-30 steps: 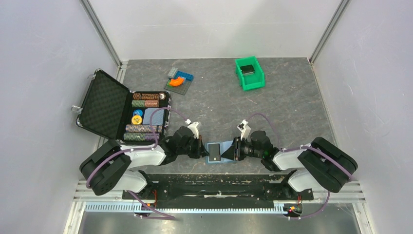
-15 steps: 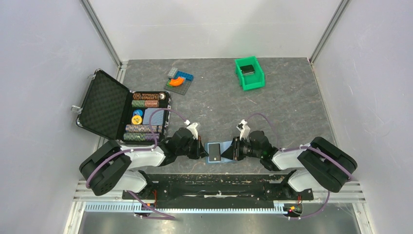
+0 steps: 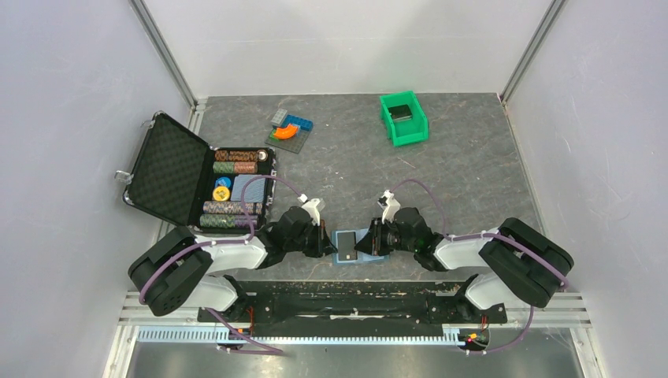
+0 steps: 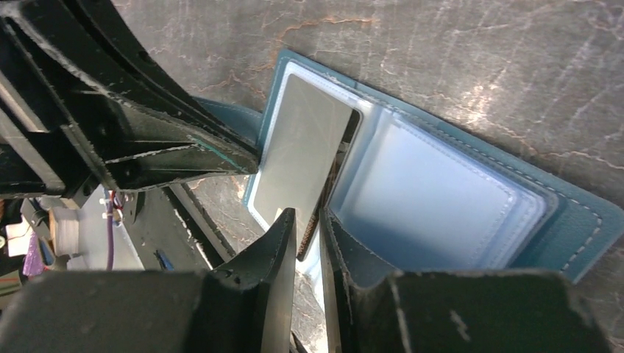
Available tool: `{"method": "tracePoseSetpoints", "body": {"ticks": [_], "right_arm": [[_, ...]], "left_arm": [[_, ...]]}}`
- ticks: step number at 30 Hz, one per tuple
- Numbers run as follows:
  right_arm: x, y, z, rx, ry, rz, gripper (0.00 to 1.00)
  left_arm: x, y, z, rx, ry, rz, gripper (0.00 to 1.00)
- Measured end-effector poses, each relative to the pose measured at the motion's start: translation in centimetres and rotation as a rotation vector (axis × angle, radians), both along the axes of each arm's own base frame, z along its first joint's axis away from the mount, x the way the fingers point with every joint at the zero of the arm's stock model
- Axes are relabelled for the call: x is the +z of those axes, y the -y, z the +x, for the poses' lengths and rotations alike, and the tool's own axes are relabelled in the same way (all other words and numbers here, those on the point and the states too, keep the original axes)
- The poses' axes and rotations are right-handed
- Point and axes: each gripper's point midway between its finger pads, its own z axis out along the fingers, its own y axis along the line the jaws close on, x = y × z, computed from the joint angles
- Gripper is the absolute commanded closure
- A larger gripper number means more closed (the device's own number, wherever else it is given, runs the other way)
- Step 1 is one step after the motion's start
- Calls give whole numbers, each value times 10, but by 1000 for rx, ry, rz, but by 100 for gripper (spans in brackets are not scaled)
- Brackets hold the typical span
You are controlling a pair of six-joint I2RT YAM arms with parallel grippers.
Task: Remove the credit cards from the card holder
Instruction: Remove the credit card from the card holder.
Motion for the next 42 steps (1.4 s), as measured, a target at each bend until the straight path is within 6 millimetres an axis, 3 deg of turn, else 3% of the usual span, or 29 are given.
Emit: {"method": "tracePoseSetpoints", "body": {"ticks": [26,31,35,42], "right_arm": [[-9,-1,5,-33,-24,-60,81],[-7,-5,6,-42,-31,-38,86],[-7,-5,7,-49,-30,-22,99],[-5,-5,7,-59,-28,-2,100]], "left_arm": [[-1,0,0,-2,-1,-5,97],[-2,1,0,-4,-5,-7,97],[-2,1,0,-4,-5,-8,97],[-2,1,0,-4,-6,-7,97]]}}
